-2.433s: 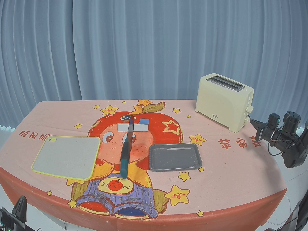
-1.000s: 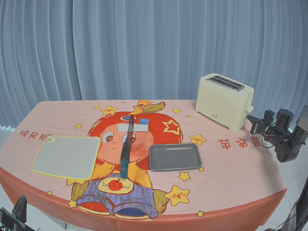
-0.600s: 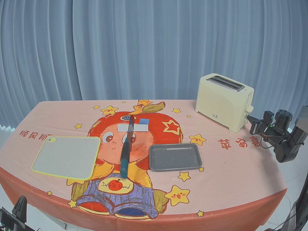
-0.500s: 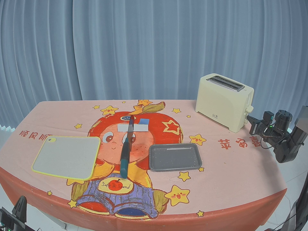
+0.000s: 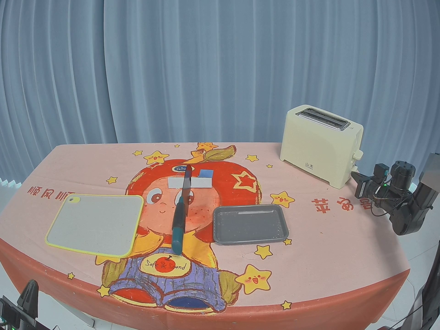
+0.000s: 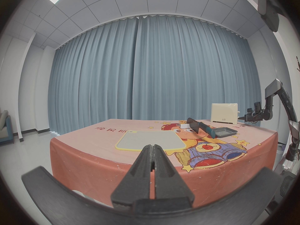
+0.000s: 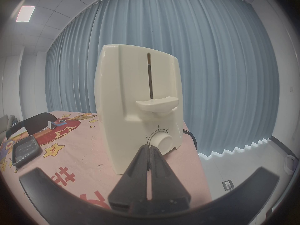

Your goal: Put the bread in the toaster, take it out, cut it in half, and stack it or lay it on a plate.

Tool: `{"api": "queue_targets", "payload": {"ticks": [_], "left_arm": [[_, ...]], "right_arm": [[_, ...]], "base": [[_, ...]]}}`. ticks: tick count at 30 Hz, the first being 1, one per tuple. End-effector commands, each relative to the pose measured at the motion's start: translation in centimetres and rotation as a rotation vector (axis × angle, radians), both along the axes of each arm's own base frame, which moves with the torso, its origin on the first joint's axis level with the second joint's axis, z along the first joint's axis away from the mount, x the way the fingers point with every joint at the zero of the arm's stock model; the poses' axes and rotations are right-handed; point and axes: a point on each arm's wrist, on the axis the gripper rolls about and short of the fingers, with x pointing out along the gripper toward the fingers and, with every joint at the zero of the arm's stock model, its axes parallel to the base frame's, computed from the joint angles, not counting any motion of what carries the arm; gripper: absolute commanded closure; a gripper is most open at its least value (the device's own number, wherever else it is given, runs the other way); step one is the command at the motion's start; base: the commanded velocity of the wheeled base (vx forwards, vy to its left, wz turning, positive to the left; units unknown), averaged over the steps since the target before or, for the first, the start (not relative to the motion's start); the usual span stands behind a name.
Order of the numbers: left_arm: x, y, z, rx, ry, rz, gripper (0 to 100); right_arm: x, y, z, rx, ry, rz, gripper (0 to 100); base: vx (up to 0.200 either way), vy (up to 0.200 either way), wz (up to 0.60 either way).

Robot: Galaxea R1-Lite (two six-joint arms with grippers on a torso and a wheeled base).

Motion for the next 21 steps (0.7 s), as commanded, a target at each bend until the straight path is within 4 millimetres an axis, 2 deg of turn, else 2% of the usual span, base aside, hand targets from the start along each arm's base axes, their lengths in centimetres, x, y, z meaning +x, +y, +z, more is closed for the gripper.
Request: {"api": "queue_targets", "payload": {"ticks": [1,21], "left_arm": [[0.13,0.0,-0.49,-0.001,0.018,0.001,100],[0.13,0.0,-0.49,-0.001,0.018,0.001,100]], "right_arm": [[0.02,0.02,0.0,0.0,-0.004,0.002,100],[-0.29,0.44,0.14,-0.009,-0.04,0.014,100]], "base": [[0.0,0.0,0.0],[0.0,0.0,0.0]]}}
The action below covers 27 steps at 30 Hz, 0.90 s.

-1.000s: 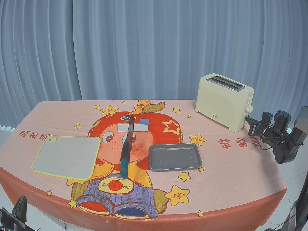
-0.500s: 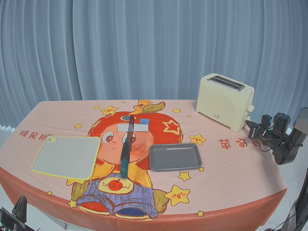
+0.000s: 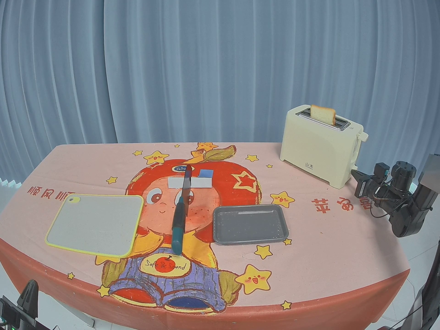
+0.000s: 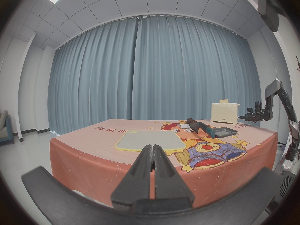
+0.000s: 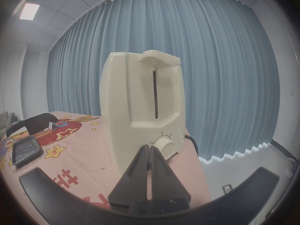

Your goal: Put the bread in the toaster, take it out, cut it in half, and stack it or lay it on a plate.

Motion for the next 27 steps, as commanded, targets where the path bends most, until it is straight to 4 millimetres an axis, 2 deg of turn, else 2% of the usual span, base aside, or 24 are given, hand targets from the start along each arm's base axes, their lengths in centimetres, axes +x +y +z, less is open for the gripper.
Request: {"api": "queue_targets", "payload": {"ticks": [1,18,21,27], "left_arm": [[0.1,0.0,-0.5,0.0,0.019,0.001,100],[0.1,0.0,-0.5,0.0,0.019,0.001,100],[0.1,0.0,-0.5,0.0,0.019,0.001,100],[0.1,0.0,-0.5,0.0,0.019,0.001,100]], "right_arm": [[0.0,-0.1,-0.1,0.0,0.004,-0.001,100],[-0.8,0.1,0.0,-0.032,0.01,0.007,100],[-1.1,0.2,0.5,-0.035,-0.003,0.01,100],[-2.4,0.6,3.1,-0.039,-0.058,0.017,100]], "base": [[0.0,0.0,0.0],[0.0,0.0,0.0],[0.0,0.0,0.0],[0.0,0.0,0.0]]}}
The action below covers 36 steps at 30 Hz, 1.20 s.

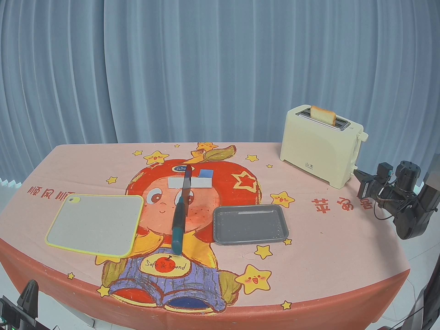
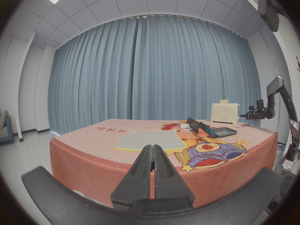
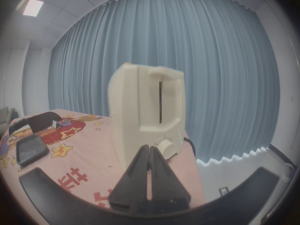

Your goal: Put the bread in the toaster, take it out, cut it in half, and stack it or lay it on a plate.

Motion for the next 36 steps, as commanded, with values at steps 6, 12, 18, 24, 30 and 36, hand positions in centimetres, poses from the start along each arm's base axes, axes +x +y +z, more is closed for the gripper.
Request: {"api": "queue_targets", "payload": {"ticks": [6,12,18,24,30,36], "left_arm": [[0.1,0.0,-0.5,-0.001,0.018,0.0,100],[0.1,0.0,-0.5,-0.001,0.018,0.0,100],[0.1,0.0,-0.5,-0.001,0.018,0.0,100],[0.1,0.0,-0.5,-0.001,0.018,0.0,100],[0.1,0.0,-0.5,-0.001,0.018,0.0,100],[0.1,0.0,-0.5,-0.001,0.018,0.0,100]], "right_arm": [[-2.1,1.2,3.7,-0.006,-0.084,0.032,100],[-3.5,1.7,5.5,-0.008,-0.124,0.046,100],[-3.8,1.7,6.5,-0.01,-0.155,0.046,100],[-4.1,1.8,7.2,-0.012,-0.181,0.046,100],[-4.5,1.8,8.1,-0.003,-0.2,0.045,100],[-4.6,1.8,8.2,-0.002,-0.21,0.048,0]], "base": [[0.0,0.0,0.0],[0.0,0.0,0.0],[0.0,0.0,0.0],[0.0,0.0,0.0],[0.0,0.0,0.0],[0.0,0.0,0.0]]}}
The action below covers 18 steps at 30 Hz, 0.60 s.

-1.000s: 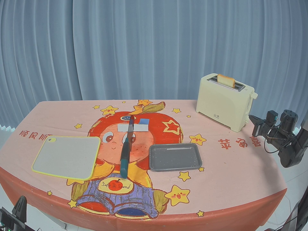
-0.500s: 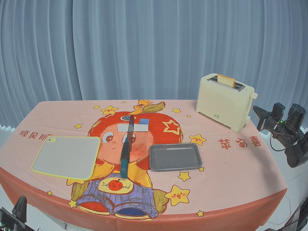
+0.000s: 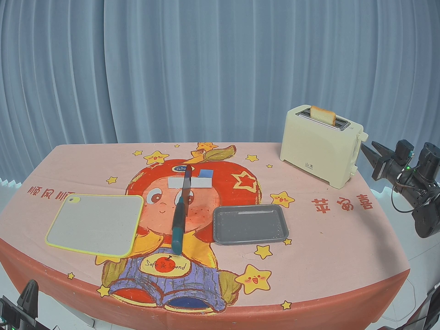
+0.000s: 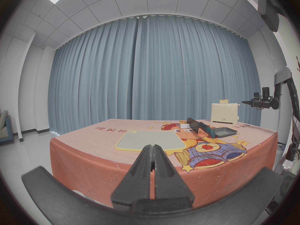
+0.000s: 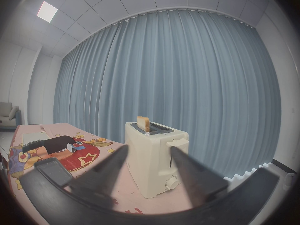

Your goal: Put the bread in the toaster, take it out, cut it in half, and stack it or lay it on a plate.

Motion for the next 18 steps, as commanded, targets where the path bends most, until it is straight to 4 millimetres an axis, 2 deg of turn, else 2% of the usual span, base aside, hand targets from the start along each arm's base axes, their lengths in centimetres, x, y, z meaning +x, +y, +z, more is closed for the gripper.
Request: {"api": "queue_targets", "payload": {"ticks": [1,18], "left_arm": [[0.1,0.0,-0.5,-0.001,0.018,0.0,100],[0.1,0.0,-0.5,0.001,0.019,0.0,100]], "right_arm": [[-0.2,0.1,0.4,-0.001,-0.015,0.002,0],[-1.0,0.4,1.7,0.001,-0.048,0.012,0]], "base": [[0.0,0.0,0.0],[0.0,0.0,0.0]]}}
